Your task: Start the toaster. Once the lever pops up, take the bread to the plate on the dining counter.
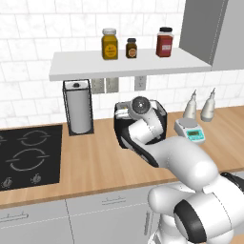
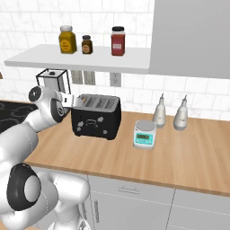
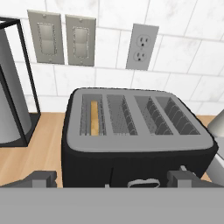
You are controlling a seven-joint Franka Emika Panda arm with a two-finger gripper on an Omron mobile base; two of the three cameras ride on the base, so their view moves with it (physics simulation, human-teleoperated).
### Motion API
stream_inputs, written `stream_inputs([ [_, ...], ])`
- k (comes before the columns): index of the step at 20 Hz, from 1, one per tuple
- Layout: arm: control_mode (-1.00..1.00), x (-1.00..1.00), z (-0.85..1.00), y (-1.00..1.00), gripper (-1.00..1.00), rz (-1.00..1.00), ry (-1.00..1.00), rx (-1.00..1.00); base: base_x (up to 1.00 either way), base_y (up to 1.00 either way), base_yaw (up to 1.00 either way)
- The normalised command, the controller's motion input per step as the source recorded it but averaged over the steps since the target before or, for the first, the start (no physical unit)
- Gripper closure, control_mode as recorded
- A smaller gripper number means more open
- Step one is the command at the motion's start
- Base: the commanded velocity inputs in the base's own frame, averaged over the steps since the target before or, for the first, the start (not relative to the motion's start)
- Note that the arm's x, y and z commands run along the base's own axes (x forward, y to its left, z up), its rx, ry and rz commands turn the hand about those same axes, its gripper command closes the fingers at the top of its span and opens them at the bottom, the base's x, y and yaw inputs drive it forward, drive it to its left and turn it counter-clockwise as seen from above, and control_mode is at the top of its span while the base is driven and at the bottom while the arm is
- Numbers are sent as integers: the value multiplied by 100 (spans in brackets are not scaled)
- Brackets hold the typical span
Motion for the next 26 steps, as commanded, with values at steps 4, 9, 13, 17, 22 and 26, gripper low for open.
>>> stream_inputs([
  [4, -100, 0, 0, 0, -100, 0, 0, 0, 0, 0, 0],
  [9, -100, 0, 0, 0, -100, 0, 0, 0, 0, 0, 0],
  [13, -100, 0, 0, 0, -100, 0, 0, 0, 0, 0, 0],
  [17, -100, 0, 0, 0, -100, 0, 0, 0, 0, 0, 0],
  [22, -100, 0, 0, 0, -100, 0, 0, 0, 0, 0, 0],
  [26, -100, 0, 0, 0, -100, 0, 0, 0, 0, 0, 0],
])
